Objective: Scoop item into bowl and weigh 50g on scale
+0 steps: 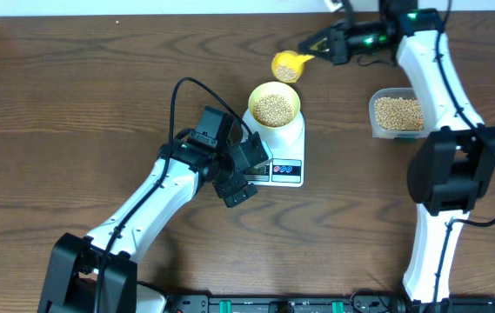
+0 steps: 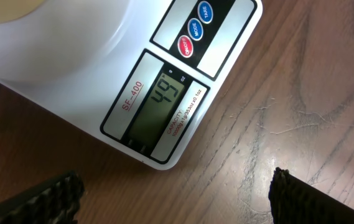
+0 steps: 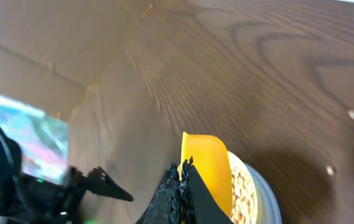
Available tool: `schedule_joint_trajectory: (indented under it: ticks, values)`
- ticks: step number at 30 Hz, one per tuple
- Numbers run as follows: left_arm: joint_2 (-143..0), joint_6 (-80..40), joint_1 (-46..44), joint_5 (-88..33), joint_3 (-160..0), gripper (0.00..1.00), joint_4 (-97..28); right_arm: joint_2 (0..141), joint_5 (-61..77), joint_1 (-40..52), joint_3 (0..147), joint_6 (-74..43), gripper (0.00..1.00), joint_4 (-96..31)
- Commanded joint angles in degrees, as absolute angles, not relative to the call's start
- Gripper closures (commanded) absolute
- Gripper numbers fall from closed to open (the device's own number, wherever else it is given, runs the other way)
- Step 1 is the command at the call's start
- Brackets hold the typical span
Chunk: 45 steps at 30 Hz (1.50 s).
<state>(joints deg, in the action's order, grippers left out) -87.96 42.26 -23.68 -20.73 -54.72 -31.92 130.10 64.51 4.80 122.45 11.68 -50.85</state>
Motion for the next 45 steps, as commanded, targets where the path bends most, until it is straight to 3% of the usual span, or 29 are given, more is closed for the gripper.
schedule_joint_trajectory:
  ticks: [1,8,15,23,34,36,37,38,39,45]
  values:
    - [-87.77,42.85,-23.53,-21.41,-54.59,0.02,-32.08,128.14,67.24,-0.89,123.07,4.78,0.99,-52.99]
    - [-87.77,42.85,-23.53,-21.43,-54.59,0.02,-32.08,128.14,63.11,-11.27,123.07,3.66,0.99,-62.28]
    - [-87.77,42.85,-23.53,-21.41,-54.59,0.02,-32.08,128.16,47.07,-18.24,123.04,3.66,0.99,-71.68]
    - [-87.77,42.85,-23.53,-21.41,-54.59,0.02,-32.08,128.27,22.68,-15.77,122.98,1.78,0.99,-75.66]
    - [-87.77,42.85,-23.53,-21.41,-54.59,0.02,-32.08,130.93,16.47,-10.04,122.87,1.3,0.98,-71.7]
    - [-87.77,42.85,-23.53,-21.41,-54.59,0.02,-32.08,131.04,11.99,-9.67,122.87,1.3,0.88,-71.7]
    - [-87.77,42.85,-23.53,-21.43,-54.59,0.02,-32.08,131.04,9.34,-9.65,122.89,1.3,0.78,-71.48]
    - [-87.77,42.85,-23.53,-21.41,-54.59,0.02,-32.08,131.02,7.53,-9.65,122.96,1.3,0.49,-71.2]
    - [-87.77,42.85,-23.53,-21.41,-54.59,0.02,-32.08,130.98,5.96,-9.78,123.07,1.3,0.02,-70.63]
    - [-87.77,42.85,-23.53,-21.41,-54.59,0.02,-32.08,130.93,5.5,-10.02,127.04,0.86,0.01,-65.47]
